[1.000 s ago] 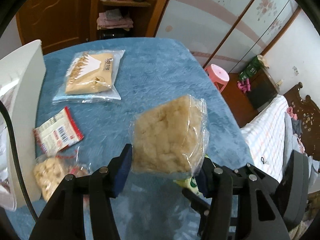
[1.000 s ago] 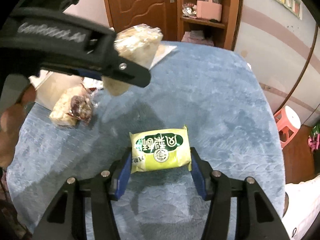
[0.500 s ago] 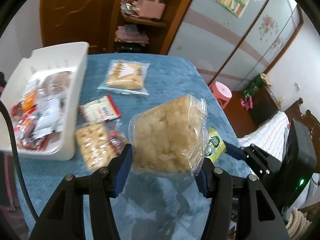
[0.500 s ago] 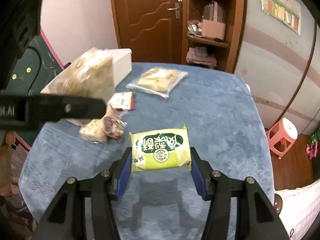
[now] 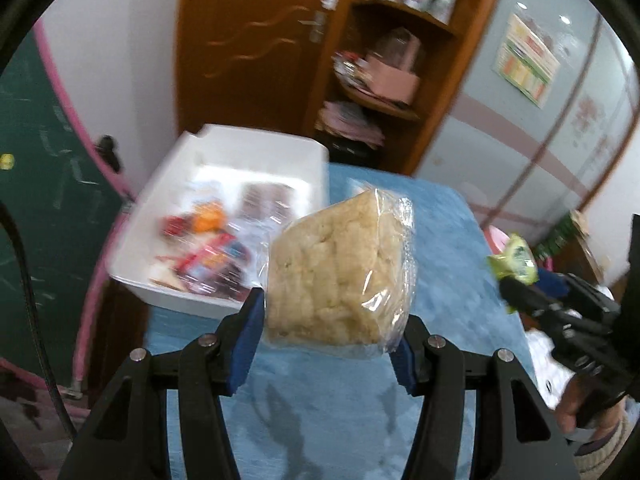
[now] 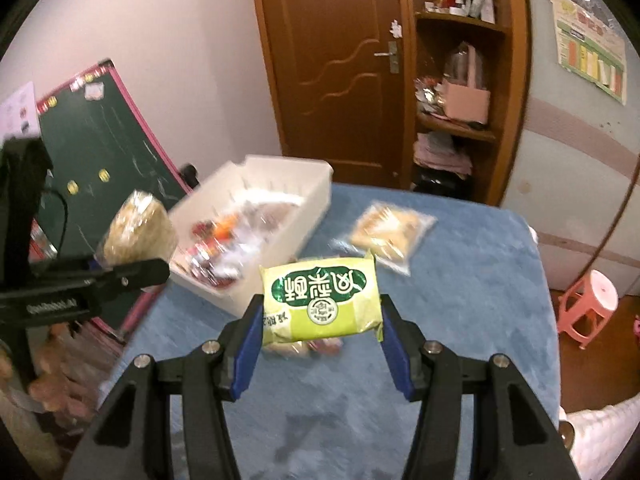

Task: Organize snacks
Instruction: 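Carry the cracker pack and green-yellow candy toward the white tray, then lower both held snacks into the white tray and open both grippers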

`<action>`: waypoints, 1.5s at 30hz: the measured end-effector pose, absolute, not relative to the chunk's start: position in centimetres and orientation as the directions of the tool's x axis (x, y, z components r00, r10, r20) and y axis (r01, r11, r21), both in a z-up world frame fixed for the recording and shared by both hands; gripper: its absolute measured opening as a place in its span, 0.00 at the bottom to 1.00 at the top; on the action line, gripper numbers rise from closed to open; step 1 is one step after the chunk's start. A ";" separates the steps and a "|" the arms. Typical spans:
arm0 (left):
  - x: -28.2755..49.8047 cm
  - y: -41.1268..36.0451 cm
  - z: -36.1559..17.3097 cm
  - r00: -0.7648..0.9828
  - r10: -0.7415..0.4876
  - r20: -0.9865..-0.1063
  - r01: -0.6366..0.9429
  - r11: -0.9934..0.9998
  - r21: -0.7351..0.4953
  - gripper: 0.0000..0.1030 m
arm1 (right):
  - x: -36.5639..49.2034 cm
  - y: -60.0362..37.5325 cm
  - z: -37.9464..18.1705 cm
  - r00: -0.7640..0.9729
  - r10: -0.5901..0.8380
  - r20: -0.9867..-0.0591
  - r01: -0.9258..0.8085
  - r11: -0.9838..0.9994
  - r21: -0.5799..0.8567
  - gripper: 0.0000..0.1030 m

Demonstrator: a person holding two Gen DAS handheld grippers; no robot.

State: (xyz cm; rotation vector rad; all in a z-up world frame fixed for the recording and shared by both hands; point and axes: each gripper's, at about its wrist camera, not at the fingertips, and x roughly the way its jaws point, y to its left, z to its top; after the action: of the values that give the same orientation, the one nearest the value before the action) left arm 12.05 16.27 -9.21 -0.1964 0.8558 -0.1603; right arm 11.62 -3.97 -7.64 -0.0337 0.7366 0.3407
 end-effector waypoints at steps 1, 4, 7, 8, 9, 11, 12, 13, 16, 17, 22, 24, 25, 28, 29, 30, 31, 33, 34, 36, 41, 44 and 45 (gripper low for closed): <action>12.5 16.8 -8.8 0.654 -0.200 -0.730 0.046 0.973 -0.225 0.54 | 12.3 -3.4 -6.7 0.690 0.302 -0.657 -0.323 0.942 0.094 0.53; 13.8 19.0 -7.5 0.672 -0.146 -0.726 0.001 0.980 -0.197 0.54 | 13.7 -1.7 -4.5 0.699 0.322 -0.639 -0.340 0.935 0.099 0.53; 15.5 20.6 -6.8 0.678 -0.101 -0.728 -0.034 0.985 -0.168 0.54 | 16.1 0.0 -1.8 0.707 0.351 -0.614 -0.357 0.927 0.120 0.54; 16.1 20.9 -6.6 0.679 -0.085 -0.729 -0.044 0.987 -0.157 0.54 | 16.9 0.4 -1.2 0.706 0.362 -0.609 -0.359 0.924 0.132 0.54; 16.9 21.3 -6.4 0.680 -0.068 -0.730 -0.057 0.988 -0.146 0.54 | 17.7 0.8 -0.7 0.703 0.373 -0.606 -0.362 0.921 0.147 0.54; 18.1 21.7 -6.1 0.679 -0.059 -0.731 -0.068 0.987 -0.142 0.54 | 19.4 1.7 0.0 0.692 0.396 -0.604 -0.367 0.913 0.178 0.54; 18.7 21.9 -6.0 0.678 -0.057 -0.733 -0.069 0.988 -0.141 0.54 | 20.1 2.1 0.1 0.688 0.401 -0.604 -0.367 0.911 0.187 0.54; 19.1 22.2 -5.9 0.676 -0.051 -0.735 -0.072 0.988 -0.135 0.54 | 21.2 2.6 0.2 0.682 0.406 -0.608 -0.367 0.909 0.196 0.54; 21.1 22.5 -6.5 0.662 -0.016 -0.749 -0.092 0.991 -0.102 0.54 | 23.7 4.4 -0.7 0.660 0.403 -0.634 -0.366 0.909 0.197 0.54; 21.6 22.5 -6.9 0.655 -0.007 -0.756 -0.096 0.991 -0.092 0.54 | 24.4 4.9 -1.2 0.648 0.402 -0.647 -0.365 0.909 0.200 0.54; 24.6 22.8 -10.1 0.596 0.010 -0.803 -0.108 0.992 -0.068 0.54 | 28.1 7.2 -5.5 0.560 0.381 -0.736 -0.347 0.914 0.209 0.54; 25.3 22.7 -11.3 0.574 0.011 -0.819 -0.110 0.992 -0.064 0.54 | 29.1 7.8 -7.1 0.528 0.376 -0.761 -0.340 0.915 0.216 0.54; 25.7 22.8 -12.0 0.560 0.013 -0.828 -0.115 0.992 -0.061 0.55 | 29.5 8.2 -8.1 0.514 0.368 -0.775 -0.339 0.917 0.210 0.54; 26.3 23.2 -13.5 0.532 0.016 -0.846 -0.128 0.990 -0.062 0.60 | 30.3 9.1 -10.3 0.472 0.353 -0.808 -0.341 0.918 0.202 0.56; 26.4 23.3 -13.9 0.523 0.021 -0.852 -0.135 0.989 -0.059 0.66 | 30.4 9.4 -10.7 0.454 0.357 -0.816 -0.346 0.915 0.208 0.56; 26.5 23.4 -14.2 0.514 0.025 -0.857 -0.139 0.989 -0.055 0.71 | 30.6 9.7 -11.4 0.419 0.366 -0.831 -0.352 0.909 0.223 0.56; 26.4 23.5 -14.3 0.511 0.024 -0.859 -0.140 0.989 -0.056 0.72 | 30.8 10.0 -12.3 0.378 0.376 -0.846 -0.354 0.903 0.243 0.57; 26.3 23.8 -14.6 0.503 0.024 -0.864 -0.145 0.988 -0.057 0.74 | 30.7 10.3 -13.0 0.366 0.384 -0.848 -0.358 0.899 0.253 0.57; 26.3 24.1 -14.7 0.502 0.024 -0.865 -0.151 0.987 -0.060 0.74 | 30.6 10.5 -13.0 0.373 0.389 -0.842 -0.364 0.896 0.253 0.60; 26.1 24.7 -14.8 0.497 0.012 -0.868 -0.162 0.984 -0.079 0.77 | 30.3 10.6 -12.8 0.386 0.401 -0.831 -0.374 0.891 0.256 0.73; 25.4 25.3 -14.2 0.500 -0.002 -0.866 -0.186 0.976 -0.109 0.78 | 29.8 10.3 -12.0 0.392 0.424 -0.816 -0.383 0.882 0.274 0.80; 24.4 25.0 -13.6 0.517 -0.002 -0.856 -0.178 0.978 -0.110 0.78 | 29.0 9.7 -11.2 0.413 0.421 -0.808 -0.387 0.884 0.262 0.80; 24.0 24.8 -13.3 0.523 0.003 -0.852 -0.174 0.979 -0.103 0.78 | 28.6 9.5 -10.9 0.421 0.421 -0.803 -0.393 0.883 0.257 0.80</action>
State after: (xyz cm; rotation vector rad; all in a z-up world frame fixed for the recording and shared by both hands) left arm 24.00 24.77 -13.27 -0.1837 1.0168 0.1064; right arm 28.59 9.47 -10.87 0.0308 1.0155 0.5098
